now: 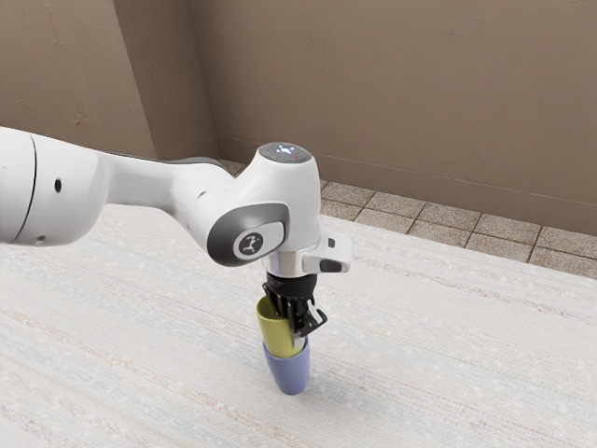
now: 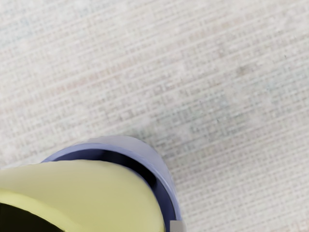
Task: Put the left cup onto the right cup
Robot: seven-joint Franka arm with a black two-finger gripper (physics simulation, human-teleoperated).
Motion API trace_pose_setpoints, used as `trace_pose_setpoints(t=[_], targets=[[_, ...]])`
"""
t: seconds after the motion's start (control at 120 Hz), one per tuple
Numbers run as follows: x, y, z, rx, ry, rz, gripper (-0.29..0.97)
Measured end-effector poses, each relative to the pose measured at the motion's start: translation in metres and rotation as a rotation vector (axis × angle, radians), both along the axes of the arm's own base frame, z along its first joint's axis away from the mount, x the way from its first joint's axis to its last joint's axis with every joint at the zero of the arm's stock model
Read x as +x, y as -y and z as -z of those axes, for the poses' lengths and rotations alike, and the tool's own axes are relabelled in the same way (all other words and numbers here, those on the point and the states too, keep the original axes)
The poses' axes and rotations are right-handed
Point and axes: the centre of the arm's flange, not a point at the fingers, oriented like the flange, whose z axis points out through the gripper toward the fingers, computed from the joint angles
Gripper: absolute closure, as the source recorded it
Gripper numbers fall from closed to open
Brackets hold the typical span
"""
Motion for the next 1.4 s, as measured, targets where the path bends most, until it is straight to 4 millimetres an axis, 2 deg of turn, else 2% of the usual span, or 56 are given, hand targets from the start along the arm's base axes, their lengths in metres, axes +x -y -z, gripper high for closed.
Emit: trace_pose_setpoints(t=[0.192,0.333,0.533,0.833,1.1,1.4], targets=[[0.001,0.000,-0.001,0.000,0.002,0.002,0.38],[0.001,0.000,-0.001,0.000,0.003,0.000,0.20],[0.000,0.000,-0.005,0.000,0.006,-0.002,0.09],[0.000,0.000,-0.016,-0.003,0.019,-0.003,0.03],[-0.006,-0.002,-0.062,-0.025,0.066,-0.004,0.02],[-0.007,-0.002,-0.144,-0.035,0.093,-0.007,0.02]])
